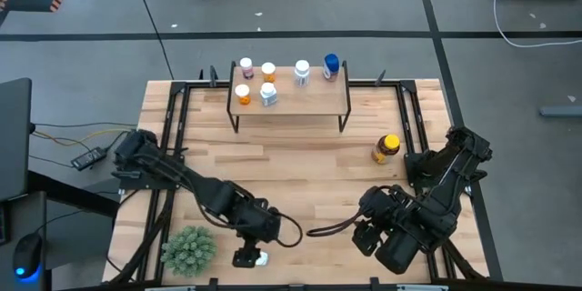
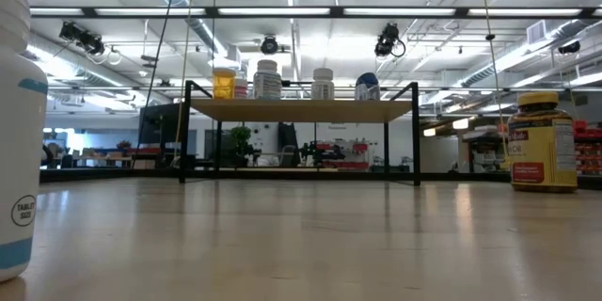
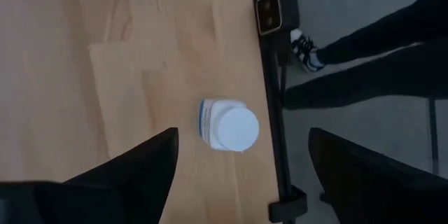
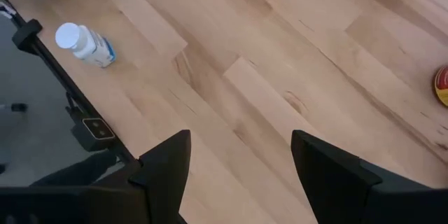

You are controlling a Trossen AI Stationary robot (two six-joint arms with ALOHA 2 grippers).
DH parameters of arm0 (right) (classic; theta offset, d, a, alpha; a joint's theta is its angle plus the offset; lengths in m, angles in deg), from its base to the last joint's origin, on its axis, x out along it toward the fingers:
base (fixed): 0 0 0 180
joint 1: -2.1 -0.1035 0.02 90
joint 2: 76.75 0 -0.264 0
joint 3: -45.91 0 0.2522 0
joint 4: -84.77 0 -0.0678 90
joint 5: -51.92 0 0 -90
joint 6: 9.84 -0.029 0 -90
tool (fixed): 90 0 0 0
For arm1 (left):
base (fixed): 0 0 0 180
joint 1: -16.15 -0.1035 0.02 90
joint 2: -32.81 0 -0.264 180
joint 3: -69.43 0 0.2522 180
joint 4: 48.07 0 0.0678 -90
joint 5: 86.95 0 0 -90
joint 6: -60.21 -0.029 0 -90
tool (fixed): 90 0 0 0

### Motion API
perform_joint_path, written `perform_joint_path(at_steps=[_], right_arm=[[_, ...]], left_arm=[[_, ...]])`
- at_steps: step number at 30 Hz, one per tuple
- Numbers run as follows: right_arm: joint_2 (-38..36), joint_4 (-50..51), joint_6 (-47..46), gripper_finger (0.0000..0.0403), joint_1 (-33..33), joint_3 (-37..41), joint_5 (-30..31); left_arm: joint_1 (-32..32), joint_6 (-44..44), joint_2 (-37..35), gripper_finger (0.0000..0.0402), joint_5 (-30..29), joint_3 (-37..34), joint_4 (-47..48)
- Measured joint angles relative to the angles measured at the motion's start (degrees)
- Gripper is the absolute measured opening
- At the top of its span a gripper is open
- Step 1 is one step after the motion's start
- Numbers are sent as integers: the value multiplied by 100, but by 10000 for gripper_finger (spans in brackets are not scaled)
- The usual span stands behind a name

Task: Pick and place medicine bottles onto shelf by color
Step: Put the white and blue medicine bottle on the shelf aligned with the other white medicine bottle

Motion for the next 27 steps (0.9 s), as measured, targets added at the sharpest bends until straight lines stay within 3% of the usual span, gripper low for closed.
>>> perform_joint_path(at_steps=[8, 18, 27], right_arm=[[0, -2, -65, 255, -120, -2, 465], [4, -6, -272, 255, -304, 0, 531], [4, -4, -814, 255, -393, 0, 533]], left_arm=[[304, -68, 491, 332, 2, 0, -3], [572, 11, 1085, 332, -8, 0, -14], [657, 152, 1112, 332, -750, 0, -82]])
